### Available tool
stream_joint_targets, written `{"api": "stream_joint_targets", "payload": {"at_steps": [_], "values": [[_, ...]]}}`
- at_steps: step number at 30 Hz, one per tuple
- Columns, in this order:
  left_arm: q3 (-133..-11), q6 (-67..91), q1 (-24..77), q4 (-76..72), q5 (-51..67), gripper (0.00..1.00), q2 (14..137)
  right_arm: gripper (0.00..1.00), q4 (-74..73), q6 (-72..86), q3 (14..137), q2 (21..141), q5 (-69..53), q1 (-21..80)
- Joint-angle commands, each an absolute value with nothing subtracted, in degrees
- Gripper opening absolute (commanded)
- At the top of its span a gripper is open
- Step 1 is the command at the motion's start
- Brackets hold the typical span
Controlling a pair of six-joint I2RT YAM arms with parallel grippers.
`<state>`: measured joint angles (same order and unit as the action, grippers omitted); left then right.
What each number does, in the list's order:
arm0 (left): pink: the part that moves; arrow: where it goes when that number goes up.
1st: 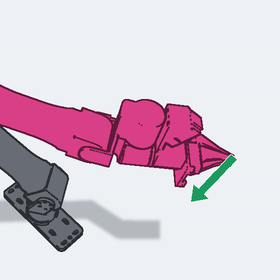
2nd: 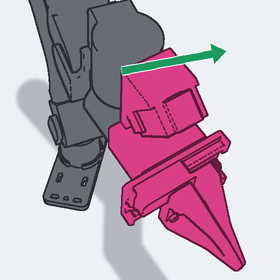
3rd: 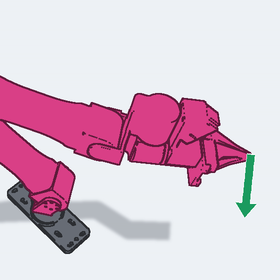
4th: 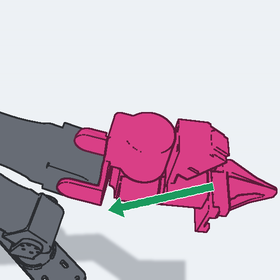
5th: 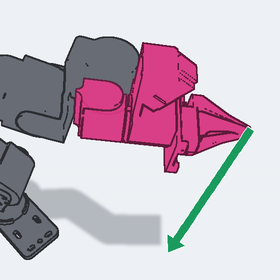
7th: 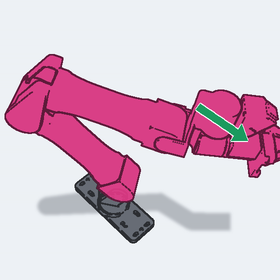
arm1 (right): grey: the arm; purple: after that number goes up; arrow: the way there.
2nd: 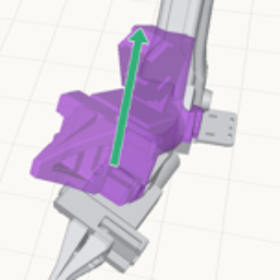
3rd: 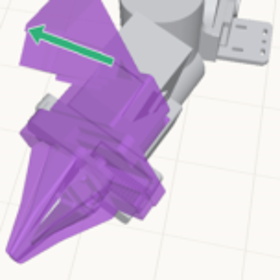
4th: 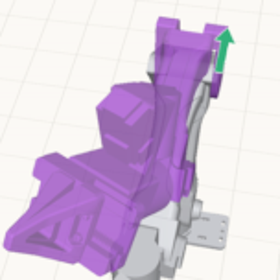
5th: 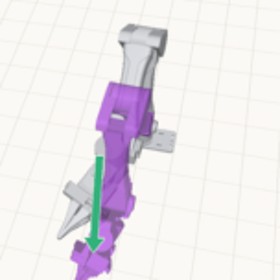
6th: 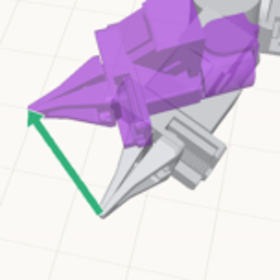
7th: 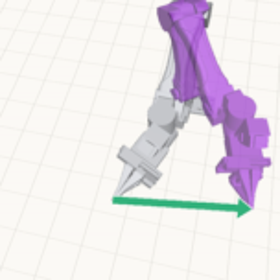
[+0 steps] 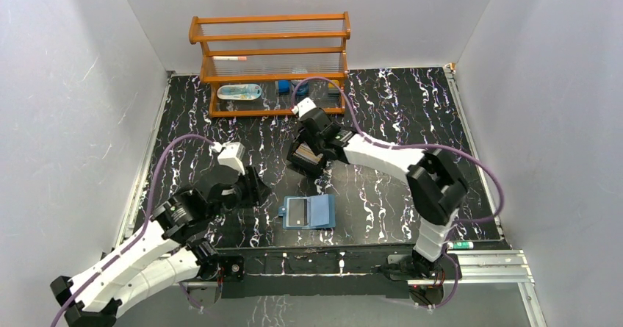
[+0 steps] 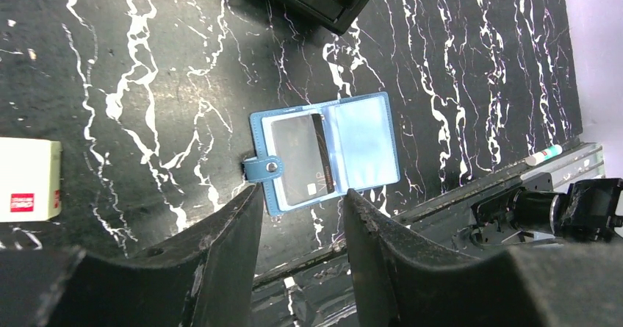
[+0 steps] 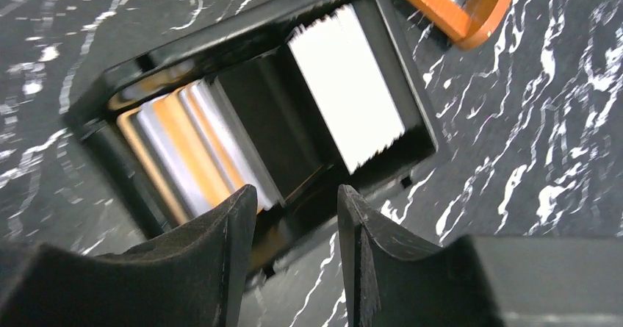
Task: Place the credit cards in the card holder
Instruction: Pick up the credit card from the storage box.
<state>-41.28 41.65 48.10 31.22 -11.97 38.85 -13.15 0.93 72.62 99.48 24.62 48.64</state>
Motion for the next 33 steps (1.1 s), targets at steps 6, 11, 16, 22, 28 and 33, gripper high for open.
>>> {"api": "stream_joint_targets", "payload": {"at_steps": [6,11,16,22,28,33], "values": [[-42.3,38.4,48.2,38.5,-17.0,0.44,31.5,0.62,-11.1,-15.7,84.2,113.4,36.0,46.2],[-41.8,38.7,48.2,38.6,-18.4,0.44,27.8,0.61,-11.6,-17.8,87.1,117.6,36.7,45.1],[-41.5,38.9,48.2,38.6,-19.2,0.45,26.3,0.56,-11.9,-18.9,88.4,119.3,37.1,45.0],[-41.4,39.1,48.1,38.5,-19.2,0.45,26.9,0.39,-11.3,-18.3,87.9,117.0,37.7,45.0],[-41.2,39.2,48.2,38.4,-19.1,0.45,27.7,0.33,-10.7,-17.4,86.3,113.6,36.9,45.0],[-41.3,39.1,48.2,38.2,-18.5,0.45,28.9,0.26,-14.8,-14.9,87.8,112.4,35.3,45.1]]}}
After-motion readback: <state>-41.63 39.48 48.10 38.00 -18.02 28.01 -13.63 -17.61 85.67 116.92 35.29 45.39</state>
